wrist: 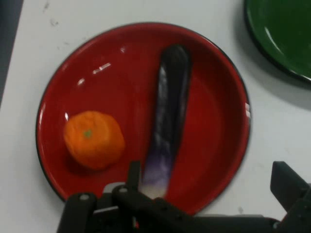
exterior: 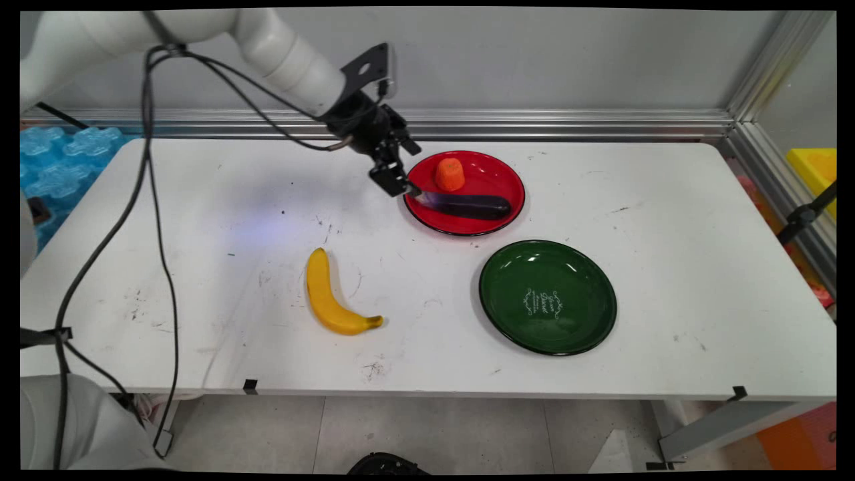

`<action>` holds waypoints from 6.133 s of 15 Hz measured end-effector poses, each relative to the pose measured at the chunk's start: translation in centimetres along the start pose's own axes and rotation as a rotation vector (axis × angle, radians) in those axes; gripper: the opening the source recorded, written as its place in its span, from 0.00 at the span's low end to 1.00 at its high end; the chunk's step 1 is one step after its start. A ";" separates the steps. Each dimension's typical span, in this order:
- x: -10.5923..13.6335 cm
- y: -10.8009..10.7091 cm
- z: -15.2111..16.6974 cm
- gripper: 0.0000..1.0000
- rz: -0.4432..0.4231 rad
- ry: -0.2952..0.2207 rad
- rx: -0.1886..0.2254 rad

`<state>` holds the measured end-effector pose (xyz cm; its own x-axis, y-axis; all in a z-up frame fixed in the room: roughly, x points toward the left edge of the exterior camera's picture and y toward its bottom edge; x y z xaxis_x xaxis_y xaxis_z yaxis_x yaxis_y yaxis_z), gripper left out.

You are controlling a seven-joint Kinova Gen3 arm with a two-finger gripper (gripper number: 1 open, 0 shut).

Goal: Pick up the eggplant from the red plate, then place the picked object on the table

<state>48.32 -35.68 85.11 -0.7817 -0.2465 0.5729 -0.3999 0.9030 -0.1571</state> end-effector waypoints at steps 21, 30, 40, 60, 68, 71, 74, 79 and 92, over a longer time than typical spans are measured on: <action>0.5 -5.1 13.0 1.00 -0.001 0.047 -0.099; 0.3 -5.2 14.5 0.00 0.019 0.060 -0.122; 2.2 -4.8 13.4 0.00 0.037 0.081 -0.125; 2.4 4.7 1.3 0.00 -0.007 0.077 -0.183; -1.2 7.8 0.8 0.00 0.056 0.051 -0.229; -2.4 8.4 1.7 0.00 0.088 0.046 -0.238; -3.3 8.6 2.8 0.00 0.114 0.040 -0.241; -4.4 9.1 4.3 0.00 0.127 0.037 -0.251; -5.5 9.8 6.5 1.00 0.099 0.037 -0.266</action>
<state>45.60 -27.80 75.21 -0.7907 -0.1440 0.5951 -0.1793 0.9838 -0.0003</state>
